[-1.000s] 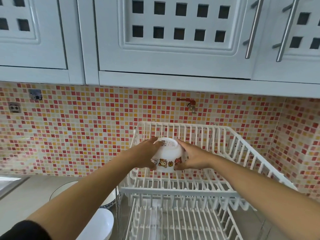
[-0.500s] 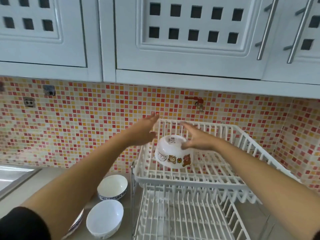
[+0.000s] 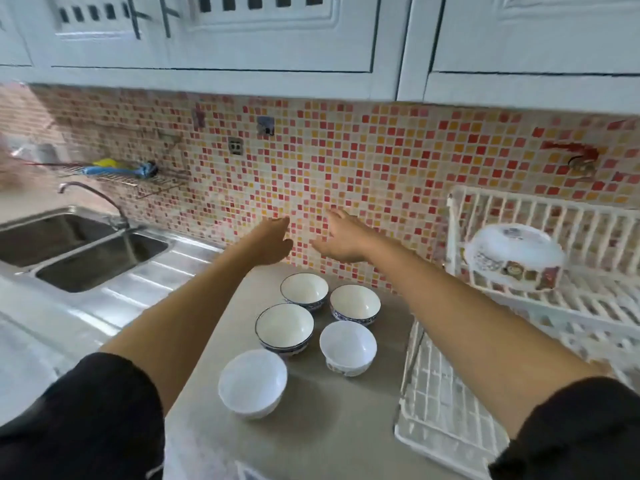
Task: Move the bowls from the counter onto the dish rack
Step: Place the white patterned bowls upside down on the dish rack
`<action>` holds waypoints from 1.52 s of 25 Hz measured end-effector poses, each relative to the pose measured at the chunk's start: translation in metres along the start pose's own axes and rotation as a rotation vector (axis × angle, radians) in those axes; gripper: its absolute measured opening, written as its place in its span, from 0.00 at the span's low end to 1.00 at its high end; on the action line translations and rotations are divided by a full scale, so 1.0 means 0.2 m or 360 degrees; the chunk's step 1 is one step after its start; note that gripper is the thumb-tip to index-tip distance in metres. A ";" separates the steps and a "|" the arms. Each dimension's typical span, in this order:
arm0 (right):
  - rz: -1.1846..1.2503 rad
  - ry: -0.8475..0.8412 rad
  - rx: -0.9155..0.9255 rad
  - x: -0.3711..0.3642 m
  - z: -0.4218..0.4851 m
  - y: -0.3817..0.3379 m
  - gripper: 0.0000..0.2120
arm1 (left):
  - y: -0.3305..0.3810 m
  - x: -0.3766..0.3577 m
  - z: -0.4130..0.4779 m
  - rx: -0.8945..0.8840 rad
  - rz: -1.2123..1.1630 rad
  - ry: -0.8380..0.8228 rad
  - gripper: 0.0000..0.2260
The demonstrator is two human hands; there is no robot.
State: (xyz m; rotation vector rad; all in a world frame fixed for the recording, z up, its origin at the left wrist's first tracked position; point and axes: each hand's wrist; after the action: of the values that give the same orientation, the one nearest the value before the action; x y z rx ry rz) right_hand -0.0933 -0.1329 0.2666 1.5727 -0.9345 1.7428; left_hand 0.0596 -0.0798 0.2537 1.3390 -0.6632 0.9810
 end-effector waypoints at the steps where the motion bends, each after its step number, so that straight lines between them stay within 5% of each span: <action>1: 0.0018 -0.0042 -0.0013 -0.15 0.04 -0.07 0.37 | -0.16 -0.05 -0.03 0.0087 0.0037 -0.0043 0.20; 9: 0.0401 -0.0421 -0.0555 -1.29 -0.10 -0.30 0.36 | -0.96 -0.70 -0.42 0.0763 -0.0031 -0.0525 0.30; 17: 0.0813 -0.0600 -0.0720 -1.56 -0.16 -0.35 0.20 | -1.06 -0.94 -0.57 0.0875 -0.0309 -0.0495 0.25; 22: 0.1129 -0.0325 -0.0585 -1.26 -0.14 -0.37 0.20 | -0.93 -0.64 -0.48 0.0771 -0.0585 -0.0188 0.19; 26: 0.1075 0.0259 -0.0506 -0.76 -0.13 -0.30 0.21 | -0.60 -0.30 -0.33 0.0389 -0.0813 0.0278 0.22; 30: 0.1205 0.0533 -0.0549 -0.23 -0.20 -0.11 0.21 | -0.20 -0.07 -0.20 -0.0078 -0.0966 0.0552 0.24; 35: 0.1572 0.0617 -0.0544 0.36 -0.38 0.25 0.61 | 0.34 0.06 -0.07 -0.0564 -0.1273 0.0578 0.18; 38: 0.1590 0.0669 -0.0486 0.55 -0.52 0.45 0.55 | 0.62 0.05 -0.02 -0.0798 -0.1271 0.0538 0.14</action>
State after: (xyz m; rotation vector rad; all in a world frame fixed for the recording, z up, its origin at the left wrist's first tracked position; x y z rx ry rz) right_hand -0.2385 -0.0999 0.3612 0.4731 -1.8140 2.2648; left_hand -0.0446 -0.0787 0.3223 0.8338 -0.0654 0.3319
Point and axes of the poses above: each hand's wrist, its own z-axis towards the middle knuckle, its own x-axis out of the back of the hand, y = z × x, and after that the axes turned 12 degrees about -z, right-handed
